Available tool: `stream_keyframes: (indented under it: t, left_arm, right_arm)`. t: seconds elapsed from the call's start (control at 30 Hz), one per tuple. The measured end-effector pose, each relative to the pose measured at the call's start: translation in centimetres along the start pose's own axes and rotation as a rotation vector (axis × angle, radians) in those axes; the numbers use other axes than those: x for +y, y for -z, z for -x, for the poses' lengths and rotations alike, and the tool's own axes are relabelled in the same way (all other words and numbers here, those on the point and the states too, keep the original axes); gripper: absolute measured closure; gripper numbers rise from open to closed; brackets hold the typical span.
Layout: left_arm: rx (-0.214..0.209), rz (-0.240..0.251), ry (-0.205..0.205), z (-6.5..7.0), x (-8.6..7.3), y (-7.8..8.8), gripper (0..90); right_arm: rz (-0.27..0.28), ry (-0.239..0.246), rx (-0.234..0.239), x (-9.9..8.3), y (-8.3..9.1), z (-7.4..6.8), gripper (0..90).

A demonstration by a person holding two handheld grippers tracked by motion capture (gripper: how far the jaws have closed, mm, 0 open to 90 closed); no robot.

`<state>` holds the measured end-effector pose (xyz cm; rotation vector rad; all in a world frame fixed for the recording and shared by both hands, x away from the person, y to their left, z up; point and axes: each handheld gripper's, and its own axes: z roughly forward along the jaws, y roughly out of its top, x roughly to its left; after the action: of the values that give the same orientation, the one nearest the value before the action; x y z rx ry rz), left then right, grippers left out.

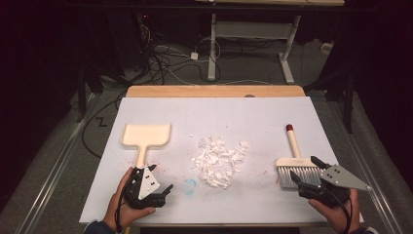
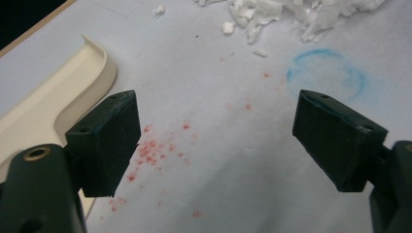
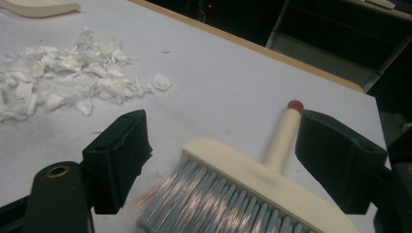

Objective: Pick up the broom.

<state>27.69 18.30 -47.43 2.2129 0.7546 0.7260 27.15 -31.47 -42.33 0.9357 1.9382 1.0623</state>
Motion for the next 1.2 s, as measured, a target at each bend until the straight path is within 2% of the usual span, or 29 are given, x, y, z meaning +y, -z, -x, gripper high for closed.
stream_keyframes:
  t: [0.1,0.37,0.47,0.5,0.7,0.77,0.8,0.87,0.93,0.97,1.03,1.07,1.1,1.13,1.2]
  left_arm:
    - [-0.003,-0.008,-0.014,0.2,0.0,-0.1,16.7]
    - [-0.016,0.007,-0.012,0.2,-0.1,-0.1,16.7]
    - [-0.020,0.011,0.003,0.1,-0.2,-0.1,16.8]
    - [-0.018,0.009,0.001,0.1,-0.3,0.0,16.8]
    - [-0.022,0.006,-0.012,0.3,-0.5,0.2,16.7]
    - [-0.021,0.002,-0.009,0.3,-0.6,0.3,16.8]
    - [-0.021,0.000,-0.009,0.3,-0.7,0.4,16.8]
    - [-0.020,0.000,-0.008,0.3,-0.8,0.5,16.8]
    - [-0.023,0.000,-0.006,0.3,-0.9,0.5,16.8]
    - [-0.024,-0.005,-0.007,0.4,-1.0,0.6,16.7]
    - [-0.028,-0.007,-0.006,0.4,-1.0,0.6,16.8]
    - [-0.028,-0.008,-0.008,0.4,-1.0,0.5,16.8]
    - [-0.027,-0.003,-0.007,0.4,-0.9,0.5,16.8]
    - [-0.030,0.001,-0.007,0.4,-0.7,0.5,16.8]
    - [-0.037,0.006,-0.017,0.6,-0.5,0.3,16.8]
  right_arm:
    - [0.003,0.006,-0.011,-0.1,0.1,-0.2,20.9]
    - [0.003,0.018,-0.050,0.3,0.1,-0.1,20.6]
    - [-0.006,0.024,-0.051,0.5,-0.4,-0.1,20.3]
    - [-0.015,0.033,-0.056,0.5,-0.7,0.0,20.2]
    - [-0.051,0.013,-0.070,1.0,-2.2,0.9,20.0]
    - [-0.168,0.029,-0.108,1.9,-3.8,1.6,20.6]
    - [-0.210,0.030,-0.119,2.1,-4.4,1.9,21.1]
    - [-0.220,0.012,-0.113,2.3,-4.9,2.2,22.3]
    - [-0.260,-0.008,-0.125,2.8,-5.8,2.8,23.4]
    - [-0.294,-0.049,-0.119,3.3,-6.9,3.7,23.1]
    - [-0.330,-0.090,-0.151,3.7,-8.1,4.6,24.2]
    - [-0.330,-0.090,-0.151,3.7,-8.1,4.6,24.2]
    - [-0.363,-0.138,-0.150,3.7,-9.2,5.4,28.0]
    - [-0.392,-0.171,-0.148,3.6,-9.9,5.8,28.3]
    - [-0.440,-0.208,-0.139,3.2,-11.2,6.5,31.8]
